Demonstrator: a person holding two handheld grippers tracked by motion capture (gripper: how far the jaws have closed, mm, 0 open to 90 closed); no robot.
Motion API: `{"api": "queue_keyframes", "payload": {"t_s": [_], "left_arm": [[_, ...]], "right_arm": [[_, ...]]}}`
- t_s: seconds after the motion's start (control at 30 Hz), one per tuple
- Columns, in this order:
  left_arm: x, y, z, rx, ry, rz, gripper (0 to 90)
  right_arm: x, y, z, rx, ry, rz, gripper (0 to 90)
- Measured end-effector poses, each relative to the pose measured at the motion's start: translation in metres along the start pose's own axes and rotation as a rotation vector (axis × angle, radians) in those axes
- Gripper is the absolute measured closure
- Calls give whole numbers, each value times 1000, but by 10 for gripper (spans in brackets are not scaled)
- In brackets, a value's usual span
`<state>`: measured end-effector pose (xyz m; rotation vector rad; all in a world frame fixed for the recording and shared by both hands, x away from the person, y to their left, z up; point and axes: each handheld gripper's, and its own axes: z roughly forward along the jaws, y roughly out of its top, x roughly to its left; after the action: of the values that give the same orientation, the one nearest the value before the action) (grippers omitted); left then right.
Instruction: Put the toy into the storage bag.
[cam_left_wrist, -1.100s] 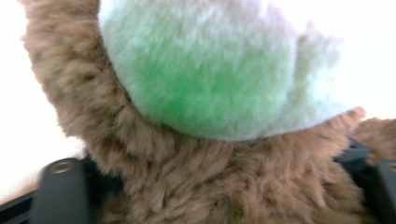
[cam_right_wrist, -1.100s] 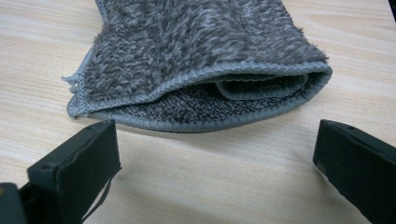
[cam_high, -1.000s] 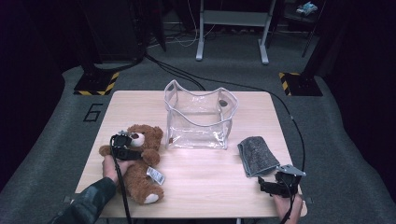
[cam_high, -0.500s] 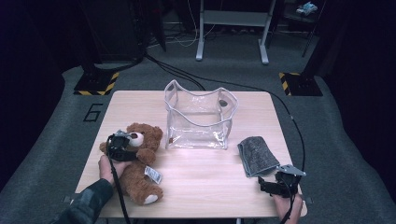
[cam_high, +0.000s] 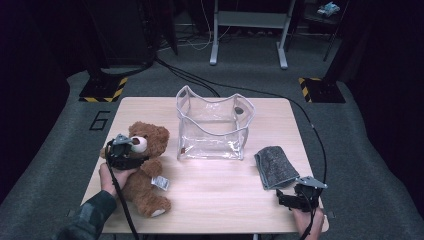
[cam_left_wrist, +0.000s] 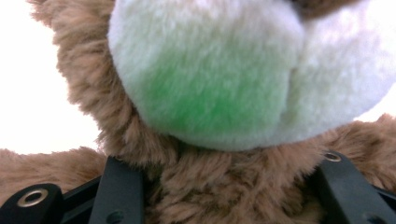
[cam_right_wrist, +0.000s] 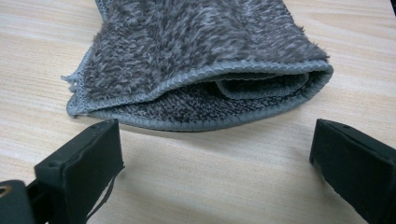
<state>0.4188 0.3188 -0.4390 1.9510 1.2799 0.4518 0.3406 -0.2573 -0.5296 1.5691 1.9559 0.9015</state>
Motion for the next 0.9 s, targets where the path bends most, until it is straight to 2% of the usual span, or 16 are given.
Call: {"api": "queue_keyframes", "payload": {"t_s": [0.07, 0.23, 0.53, 0.9], "left_arm": [[1, 2, -3, -5, 7, 17, 504], [0, 5, -9, -41, 25, 28, 510], [1, 12, -18, -108, 38, 25, 517], [2, 30, -29, -194, 53, 32, 517]], "right_arm": [[0, 0, 0, 2, 1, -1, 19], [0, 0, 0, 3, -1, -1, 21], [1, 0, 0, 9, -1, 0, 21], [0, 0, 1, 8, -3, -4, 22]]}}
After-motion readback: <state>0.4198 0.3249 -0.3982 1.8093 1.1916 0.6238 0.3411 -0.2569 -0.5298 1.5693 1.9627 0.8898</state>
